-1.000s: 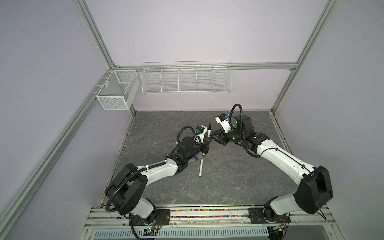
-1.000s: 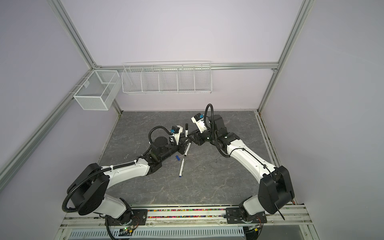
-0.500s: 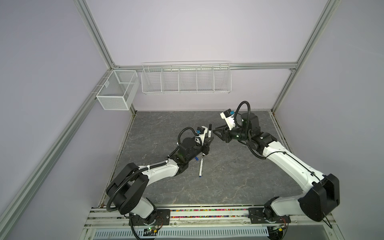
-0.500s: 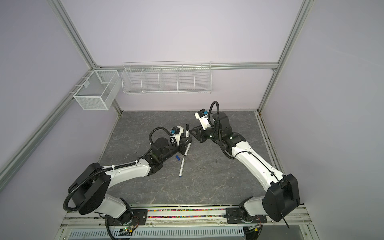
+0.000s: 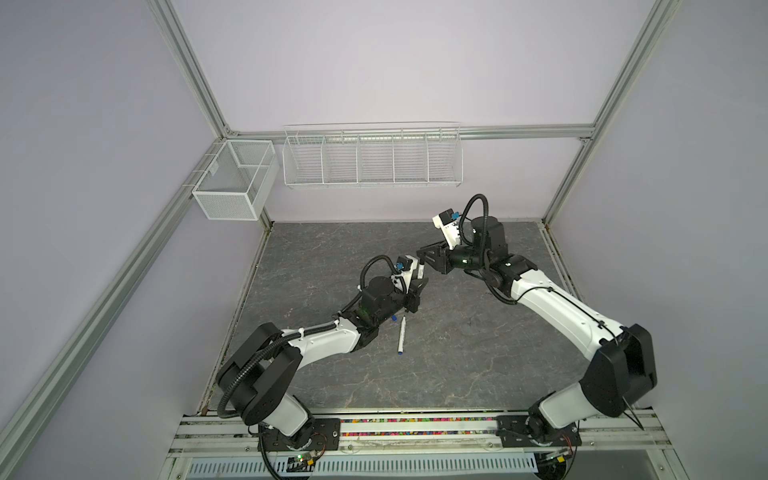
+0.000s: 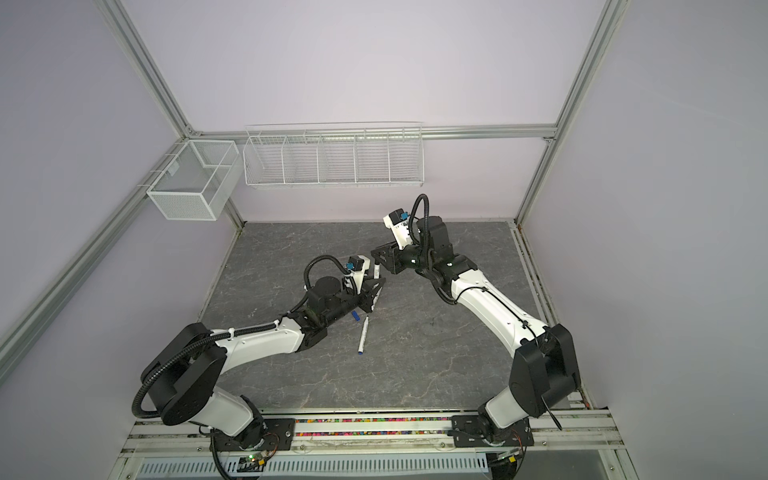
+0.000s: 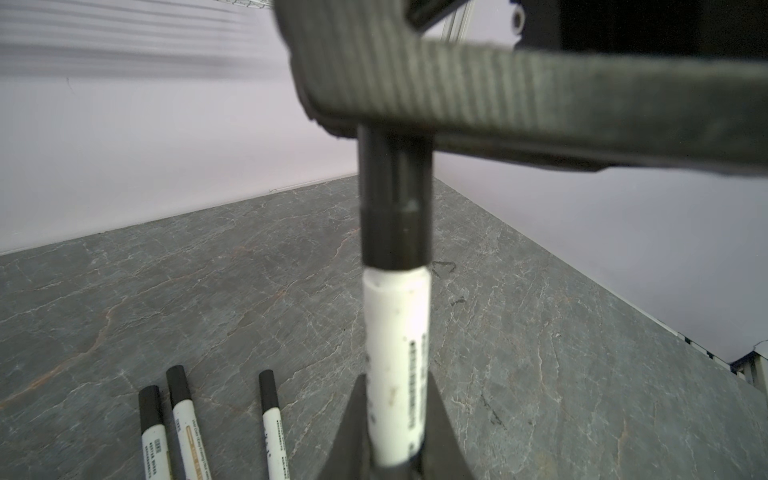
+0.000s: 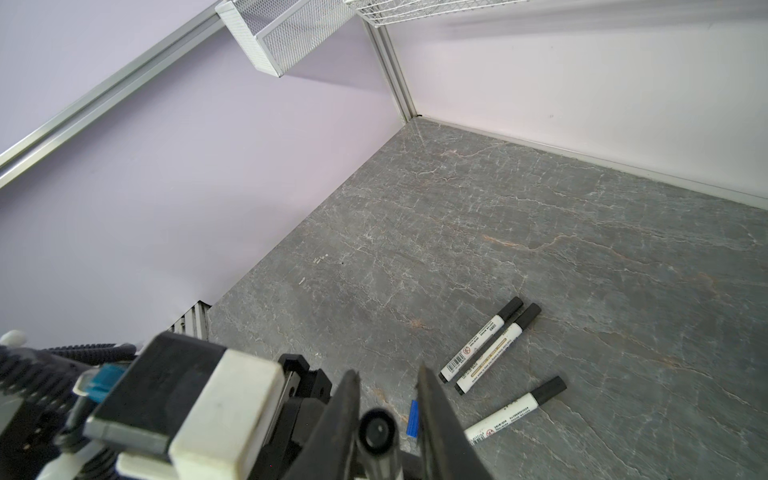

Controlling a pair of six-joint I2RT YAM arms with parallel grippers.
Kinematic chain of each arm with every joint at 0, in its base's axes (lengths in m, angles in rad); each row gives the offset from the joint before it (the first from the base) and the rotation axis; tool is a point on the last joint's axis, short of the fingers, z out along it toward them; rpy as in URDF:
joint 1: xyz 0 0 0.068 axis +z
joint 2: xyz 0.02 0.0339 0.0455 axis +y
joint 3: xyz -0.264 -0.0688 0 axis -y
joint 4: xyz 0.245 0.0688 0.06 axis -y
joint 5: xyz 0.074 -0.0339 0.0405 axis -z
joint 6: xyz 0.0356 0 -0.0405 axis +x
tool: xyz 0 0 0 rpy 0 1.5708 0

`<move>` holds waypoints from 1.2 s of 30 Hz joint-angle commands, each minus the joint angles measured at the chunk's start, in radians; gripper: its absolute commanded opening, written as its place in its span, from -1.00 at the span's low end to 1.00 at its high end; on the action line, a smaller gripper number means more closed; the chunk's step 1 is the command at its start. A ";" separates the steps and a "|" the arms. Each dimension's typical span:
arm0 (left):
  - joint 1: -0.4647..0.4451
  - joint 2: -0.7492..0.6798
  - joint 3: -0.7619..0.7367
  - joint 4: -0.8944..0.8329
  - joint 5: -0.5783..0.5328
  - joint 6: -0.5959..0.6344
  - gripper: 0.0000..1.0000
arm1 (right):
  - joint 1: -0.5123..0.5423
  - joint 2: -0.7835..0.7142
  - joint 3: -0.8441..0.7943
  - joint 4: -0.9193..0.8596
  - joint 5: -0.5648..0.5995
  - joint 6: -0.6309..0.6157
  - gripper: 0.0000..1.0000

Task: Insert the pens into the pen caps
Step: 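Open the right gripper and lift it away from the capped marker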

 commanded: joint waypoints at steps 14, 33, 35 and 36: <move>0.010 0.010 0.049 0.076 -0.022 -0.044 -1.00 | 0.001 0.154 -0.037 -0.261 -0.127 -0.088 -0.80; 0.193 -0.012 -0.009 0.344 0.000 -0.294 -1.00 | 0.125 0.379 0.086 -0.660 0.052 -0.355 -0.84; 0.245 -0.010 -0.026 0.405 0.002 -0.354 -1.00 | 0.141 0.389 0.090 -0.679 0.056 -0.379 -0.84; 0.272 -0.011 -0.034 0.434 -0.004 -0.382 -1.00 | 0.148 0.394 0.090 -0.691 0.059 -0.391 -0.85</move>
